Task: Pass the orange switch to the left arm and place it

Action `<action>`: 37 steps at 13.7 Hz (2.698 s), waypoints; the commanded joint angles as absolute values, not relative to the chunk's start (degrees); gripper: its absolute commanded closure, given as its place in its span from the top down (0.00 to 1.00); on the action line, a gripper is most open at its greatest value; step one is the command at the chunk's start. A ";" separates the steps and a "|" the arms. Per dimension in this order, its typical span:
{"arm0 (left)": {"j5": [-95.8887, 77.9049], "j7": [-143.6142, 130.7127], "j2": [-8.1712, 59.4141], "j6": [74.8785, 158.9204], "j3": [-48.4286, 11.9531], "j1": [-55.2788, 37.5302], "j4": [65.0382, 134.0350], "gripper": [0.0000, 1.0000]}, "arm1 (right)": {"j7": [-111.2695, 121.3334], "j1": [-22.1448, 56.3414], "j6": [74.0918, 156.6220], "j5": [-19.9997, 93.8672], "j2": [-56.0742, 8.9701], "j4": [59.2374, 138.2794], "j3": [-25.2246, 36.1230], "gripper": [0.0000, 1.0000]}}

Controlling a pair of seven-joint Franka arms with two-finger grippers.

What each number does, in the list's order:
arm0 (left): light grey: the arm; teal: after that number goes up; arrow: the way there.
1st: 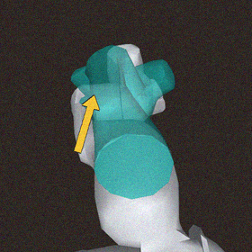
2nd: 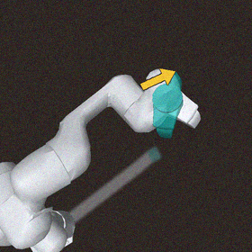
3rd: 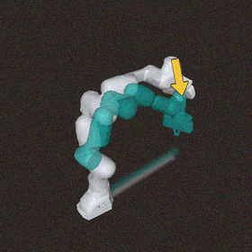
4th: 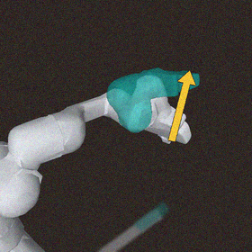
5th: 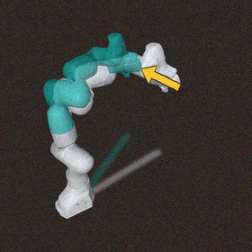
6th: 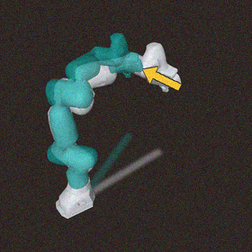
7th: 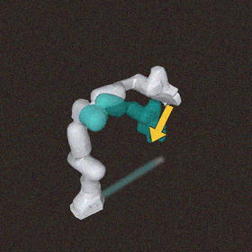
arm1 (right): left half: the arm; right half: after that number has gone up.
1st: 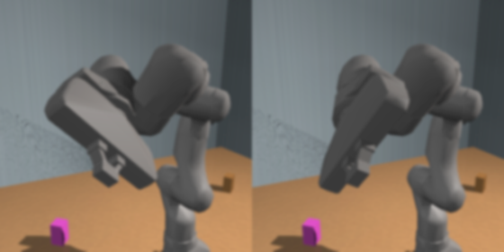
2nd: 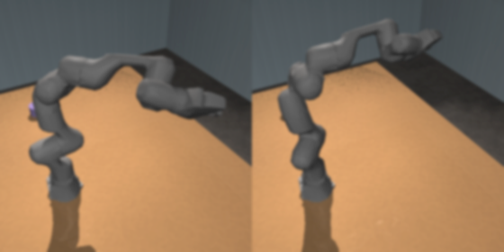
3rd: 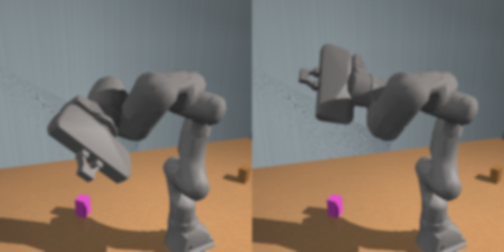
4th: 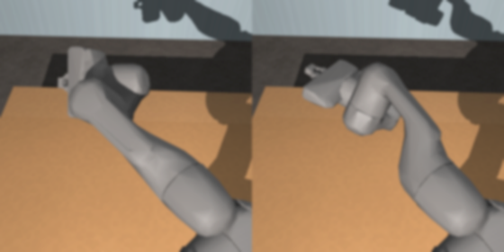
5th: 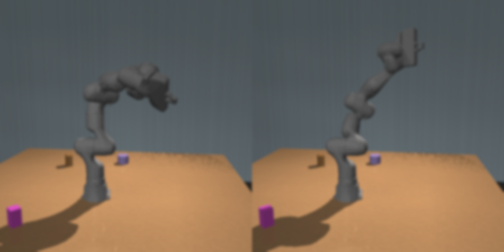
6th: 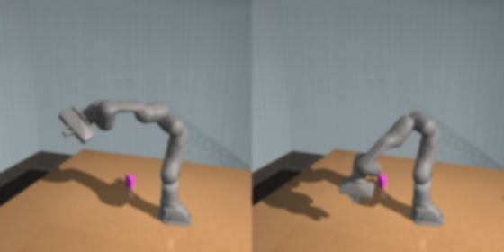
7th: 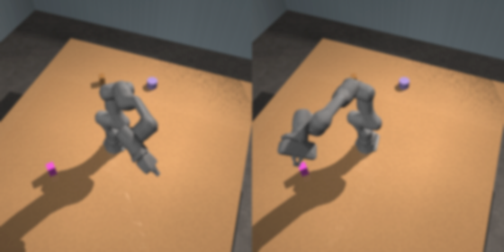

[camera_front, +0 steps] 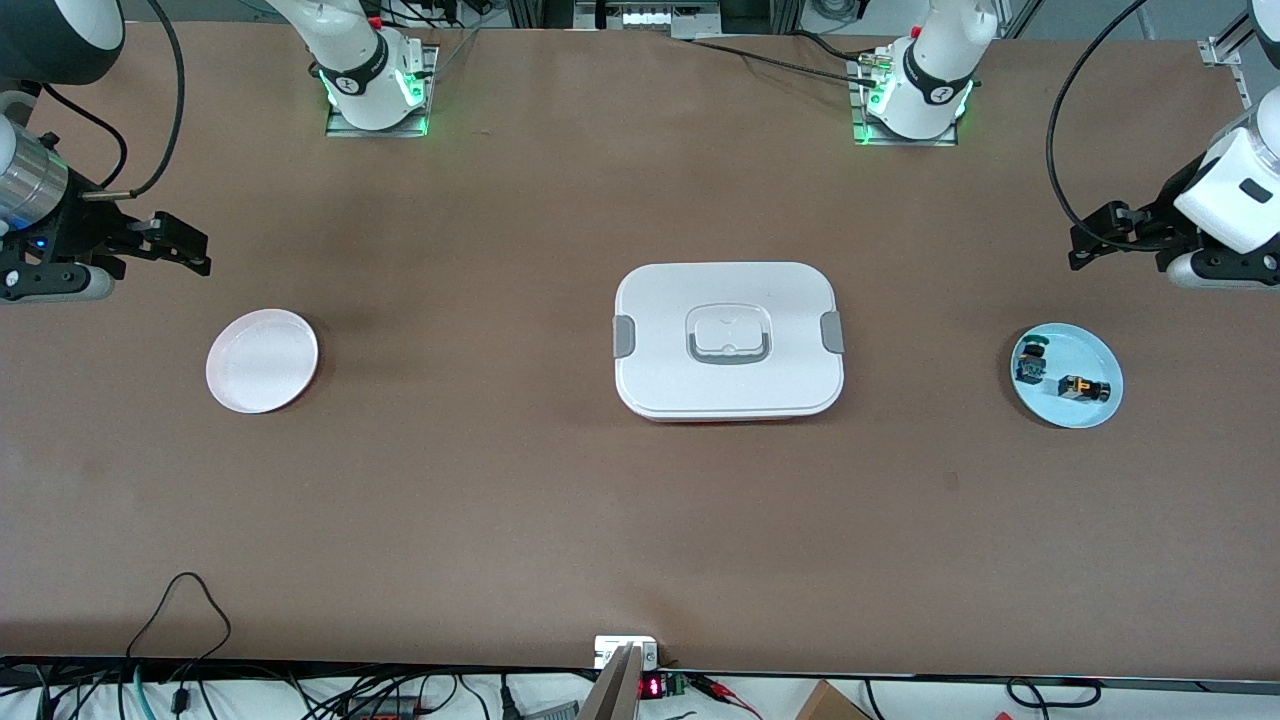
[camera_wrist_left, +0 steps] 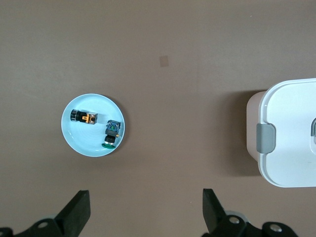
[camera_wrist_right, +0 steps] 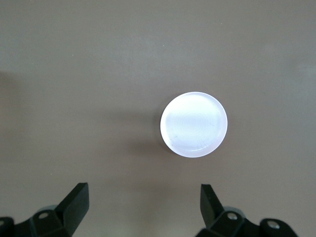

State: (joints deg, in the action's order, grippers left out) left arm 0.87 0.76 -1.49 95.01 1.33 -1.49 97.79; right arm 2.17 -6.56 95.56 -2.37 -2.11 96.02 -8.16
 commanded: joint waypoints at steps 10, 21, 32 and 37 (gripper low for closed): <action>-0.26 6.59 -1.41 95.71 0.70 -0.44 97.03 1.00 | 2.20 -5.89 94.48 -1.58 -3.52 93.87 -8.17 1.00; -0.18 6.68 -0.44 94.83 0.62 -0.62 96.24 1.00 | -0.18 -4.48 94.31 -1.41 -2.90 93.87 -8.35 1.00; -0.26 6.59 -0.44 94.83 0.62 -0.62 96.24 1.00 | -0.18 -4.48 94.31 -1.41 -2.99 93.87 -8.35 1.00; -0.26 6.50 -0.35 94.75 0.62 -0.62 96.24 1.00 | -0.18 -4.48 94.39 -1.41 -2.99 93.87 -8.35 1.00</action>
State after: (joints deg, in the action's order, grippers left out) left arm 0.87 5.28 -0.98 95.58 0.58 -0.85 97.53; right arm 0.52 -4.50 95.32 -2.21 -3.15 94.61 -8.32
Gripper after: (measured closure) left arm 0.000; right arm 0.000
